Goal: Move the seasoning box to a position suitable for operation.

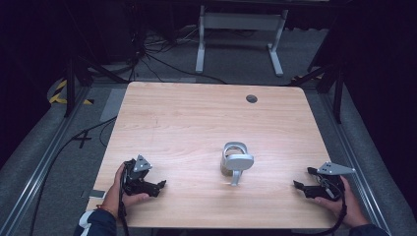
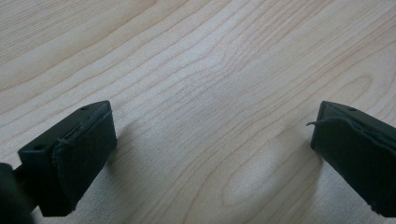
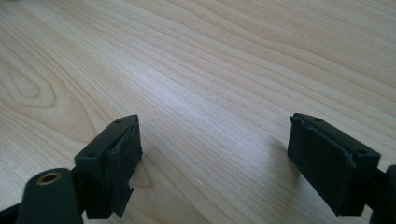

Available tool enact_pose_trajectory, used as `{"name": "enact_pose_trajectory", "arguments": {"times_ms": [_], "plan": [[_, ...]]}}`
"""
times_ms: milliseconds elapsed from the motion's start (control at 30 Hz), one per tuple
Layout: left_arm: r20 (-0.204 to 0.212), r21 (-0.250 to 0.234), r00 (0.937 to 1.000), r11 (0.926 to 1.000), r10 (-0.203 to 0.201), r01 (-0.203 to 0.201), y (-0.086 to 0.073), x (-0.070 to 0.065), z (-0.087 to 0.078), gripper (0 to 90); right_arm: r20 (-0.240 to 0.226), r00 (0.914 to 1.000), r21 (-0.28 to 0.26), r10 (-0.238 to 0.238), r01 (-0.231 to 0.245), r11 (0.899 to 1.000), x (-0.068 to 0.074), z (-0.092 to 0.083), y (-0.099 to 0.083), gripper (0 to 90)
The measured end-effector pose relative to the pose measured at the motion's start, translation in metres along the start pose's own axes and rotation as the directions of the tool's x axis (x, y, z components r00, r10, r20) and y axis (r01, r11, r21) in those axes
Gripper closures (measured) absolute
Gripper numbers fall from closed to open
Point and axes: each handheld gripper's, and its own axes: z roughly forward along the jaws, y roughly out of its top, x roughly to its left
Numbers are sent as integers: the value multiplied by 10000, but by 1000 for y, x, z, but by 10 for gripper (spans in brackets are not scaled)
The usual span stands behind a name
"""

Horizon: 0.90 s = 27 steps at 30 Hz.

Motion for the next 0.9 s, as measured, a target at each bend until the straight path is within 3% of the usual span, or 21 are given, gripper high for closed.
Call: {"name": "enact_pose_trajectory", "arguments": {"times_ms": [367,533,733,833,867,900], "plan": [[-14,6,10000,10000,-23,23,-1,0,-1,5,-8,10000,175,-19,19,9998,-1,-1,1,177],[6,-3,10000,10000,-14,14,-1,0,-1,4,-137,9999,204,-58,61,9998,-1,-4,1,233],[32,37,10000,10000,48,-48,0,1,-1,5,-336,9991,143,-253,258,9996,0,-7,2,491],[39,8,10000,10000,50,-50,0,1,0,4,-415,9985,122,-355,361,9993,0,-7,2,569],[26,18,10000,10000,63,-63,0,1,-1,4,-420,9978,136,-509,515,9986,0,-9,3,678],[26,18,10000,10000,63,-63,0,1,-1,4,-420,9978,136,-509,515,9986,0,-9,3,678]]}}
